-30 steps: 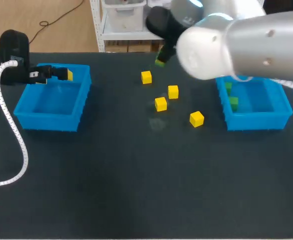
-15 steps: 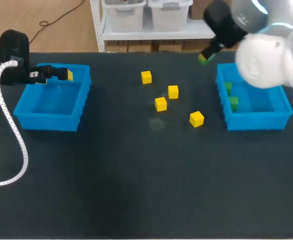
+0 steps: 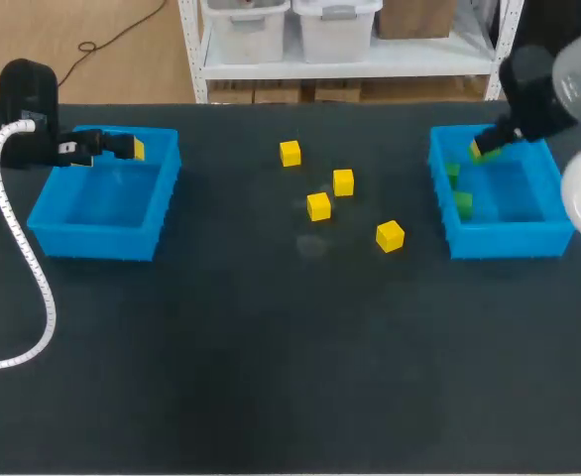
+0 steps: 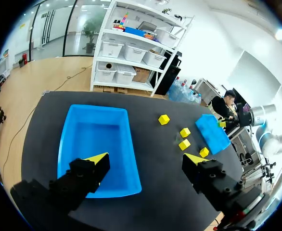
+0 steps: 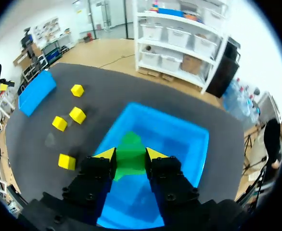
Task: Put the green cubes in the right bin and the yellow cubes in the left bin.
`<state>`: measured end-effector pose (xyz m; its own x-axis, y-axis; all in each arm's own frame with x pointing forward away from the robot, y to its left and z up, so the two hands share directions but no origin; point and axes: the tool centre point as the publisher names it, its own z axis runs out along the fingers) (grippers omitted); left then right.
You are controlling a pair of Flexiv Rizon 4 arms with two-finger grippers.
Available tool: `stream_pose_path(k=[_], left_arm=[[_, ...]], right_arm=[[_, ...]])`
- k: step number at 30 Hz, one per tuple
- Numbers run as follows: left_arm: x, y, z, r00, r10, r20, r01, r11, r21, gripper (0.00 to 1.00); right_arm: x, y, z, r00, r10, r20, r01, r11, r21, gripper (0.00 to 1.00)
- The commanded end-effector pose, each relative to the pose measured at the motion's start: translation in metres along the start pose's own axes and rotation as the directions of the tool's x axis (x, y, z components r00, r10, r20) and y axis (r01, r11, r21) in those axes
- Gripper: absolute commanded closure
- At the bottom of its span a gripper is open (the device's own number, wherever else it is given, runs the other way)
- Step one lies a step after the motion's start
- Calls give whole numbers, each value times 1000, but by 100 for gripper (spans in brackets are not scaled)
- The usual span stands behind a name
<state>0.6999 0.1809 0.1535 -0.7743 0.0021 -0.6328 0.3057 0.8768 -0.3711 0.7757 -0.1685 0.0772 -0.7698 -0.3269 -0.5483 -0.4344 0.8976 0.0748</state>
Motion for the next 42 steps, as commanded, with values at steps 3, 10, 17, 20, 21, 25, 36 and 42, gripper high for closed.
stream_pose_path(k=[3,10,17,20,21,25,36,42], left_arm=[[1,3,0,1000,3,8,-3,1000,15,0],[1,3,0,1000,3,8,-3,1000,15,0],[1,3,0,1000,3,8,-3,1000,15,0],[1,3,0,1000,3,8,-3,1000,15,0],[1,3,0,1000,3,8,-3,1000,15,0],[1,3,0,1000,3,8,-3,1000,15,0],[-14,-3,2,980,124,-155,-141,984,-105,0],[-36,-43,18,924,279,-263,-312,946,-91,0]], right_arm=[[24,4,8,995,11,102,-26,989,142,97],[17,6,5,989,27,147,-47,990,136,0],[10,10,-1,975,50,218,-70,994,85,0],[10,10,-2,972,57,230,-77,994,78,0],[10,10,-2,972,57,230,-77,994,78,0],[10,10,-2,972,57,230,-77,994,78,0],[10,10,-2,972,57,230,-77,994,78,0],[10,10,-2,972,57,230,-77,994,78,0]])
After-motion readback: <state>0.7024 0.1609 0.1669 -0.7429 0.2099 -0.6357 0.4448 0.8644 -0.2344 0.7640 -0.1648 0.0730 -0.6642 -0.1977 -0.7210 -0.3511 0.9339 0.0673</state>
